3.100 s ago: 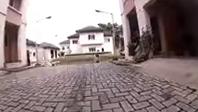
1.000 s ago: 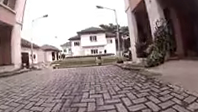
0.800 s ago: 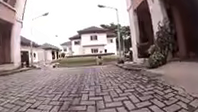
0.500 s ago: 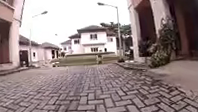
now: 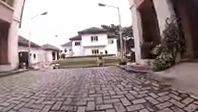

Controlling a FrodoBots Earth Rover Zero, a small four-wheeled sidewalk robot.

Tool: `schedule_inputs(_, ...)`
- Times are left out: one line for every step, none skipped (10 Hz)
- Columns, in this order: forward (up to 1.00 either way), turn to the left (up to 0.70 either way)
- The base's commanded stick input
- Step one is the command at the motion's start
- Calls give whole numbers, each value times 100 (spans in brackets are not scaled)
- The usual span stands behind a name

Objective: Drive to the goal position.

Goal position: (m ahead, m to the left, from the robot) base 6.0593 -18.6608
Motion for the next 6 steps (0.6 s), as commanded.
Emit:
schedule_inputs(50, 0)
schedule_inputs(50, 0)
schedule_inputs(50, 0)
schedule_inputs(50, 0)
schedule_inputs(50, 0)
schedule_inputs(50, 0)
